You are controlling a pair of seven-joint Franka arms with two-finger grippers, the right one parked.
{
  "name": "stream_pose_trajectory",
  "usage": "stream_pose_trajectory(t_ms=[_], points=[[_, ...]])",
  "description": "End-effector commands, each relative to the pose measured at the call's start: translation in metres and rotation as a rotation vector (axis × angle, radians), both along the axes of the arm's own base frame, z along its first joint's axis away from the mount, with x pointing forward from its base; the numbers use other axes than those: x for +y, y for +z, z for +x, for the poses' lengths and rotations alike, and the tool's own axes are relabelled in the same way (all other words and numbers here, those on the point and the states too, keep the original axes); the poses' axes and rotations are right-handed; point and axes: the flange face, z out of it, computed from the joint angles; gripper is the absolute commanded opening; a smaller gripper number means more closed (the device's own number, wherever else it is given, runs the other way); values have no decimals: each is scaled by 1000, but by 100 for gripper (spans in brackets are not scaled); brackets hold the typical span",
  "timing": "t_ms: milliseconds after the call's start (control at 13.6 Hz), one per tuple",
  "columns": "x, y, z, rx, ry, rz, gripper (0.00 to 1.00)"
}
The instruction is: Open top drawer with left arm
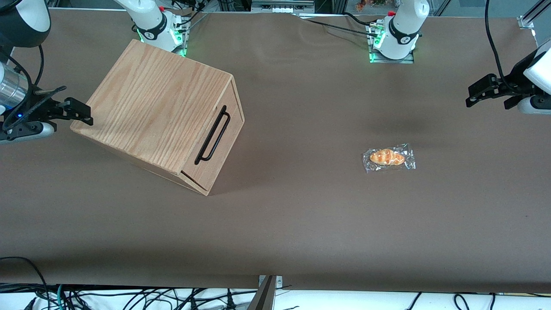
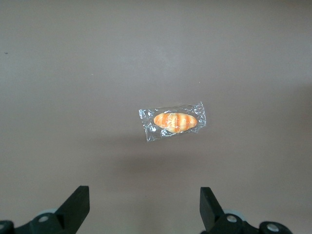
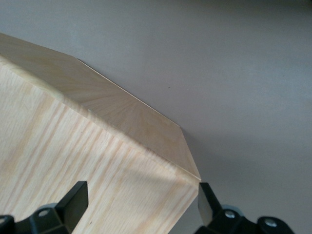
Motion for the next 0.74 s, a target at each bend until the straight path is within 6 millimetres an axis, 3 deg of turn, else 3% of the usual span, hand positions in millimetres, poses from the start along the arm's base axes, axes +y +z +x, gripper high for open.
stream_pose_trajectory(t_ms=[0,663], points=[[0,3,-1,2,-26,32,100],[7,4,-1,1,-13,32,100]])
